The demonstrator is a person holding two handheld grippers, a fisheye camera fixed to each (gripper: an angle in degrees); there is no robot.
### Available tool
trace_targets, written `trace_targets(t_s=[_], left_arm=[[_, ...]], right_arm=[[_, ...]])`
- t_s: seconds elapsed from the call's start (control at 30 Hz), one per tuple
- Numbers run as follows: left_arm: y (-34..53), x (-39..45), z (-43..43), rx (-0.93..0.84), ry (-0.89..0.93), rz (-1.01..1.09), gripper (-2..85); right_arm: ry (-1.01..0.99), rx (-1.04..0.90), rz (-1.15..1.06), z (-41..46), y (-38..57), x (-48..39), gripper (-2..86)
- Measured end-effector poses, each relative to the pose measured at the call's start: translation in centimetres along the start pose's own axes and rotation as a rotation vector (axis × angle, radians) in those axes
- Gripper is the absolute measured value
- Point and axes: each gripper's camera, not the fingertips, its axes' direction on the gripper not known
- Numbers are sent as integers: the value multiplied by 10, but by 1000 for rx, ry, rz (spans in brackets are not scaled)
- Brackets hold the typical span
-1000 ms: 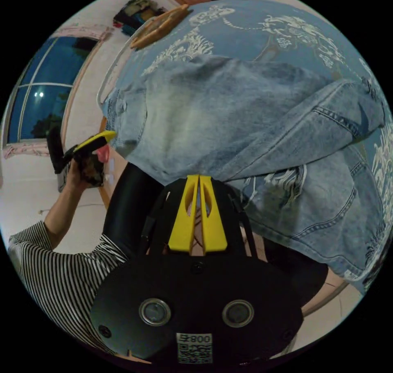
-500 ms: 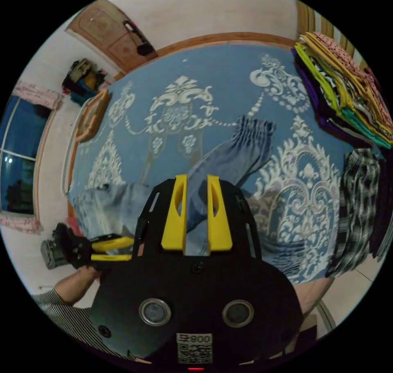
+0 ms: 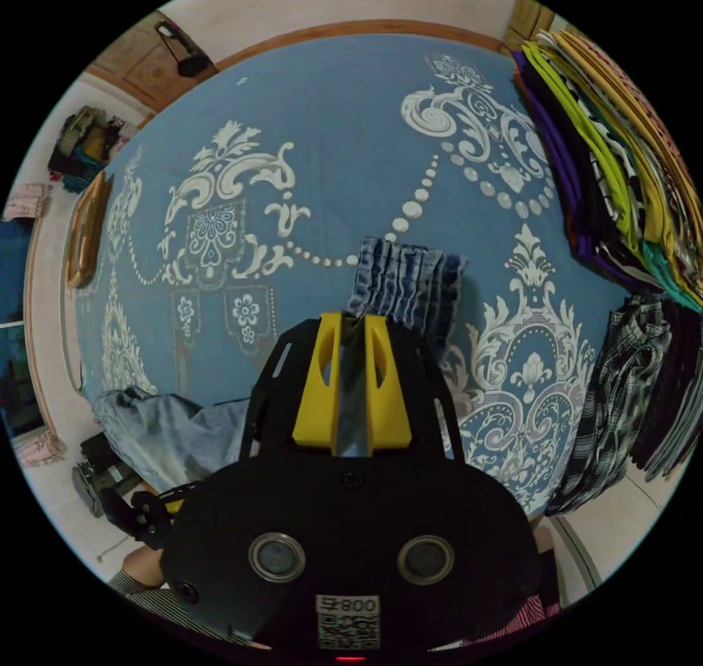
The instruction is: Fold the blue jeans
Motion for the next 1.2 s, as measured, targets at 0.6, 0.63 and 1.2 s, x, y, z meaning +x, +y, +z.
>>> trace_targets(t_s=[0.6,0.63,1.2], left_arm=[[-38,180,49,32,-298,340,19],[-38,186,54,21,-315,356,19],[-58,282,187,-260,-592,467,19]], right_arm=[[-716,455,60,-21,194,323,13],[-741,463,94,-10,216,347,13],[-1087,406,476,176,390,568,11]])
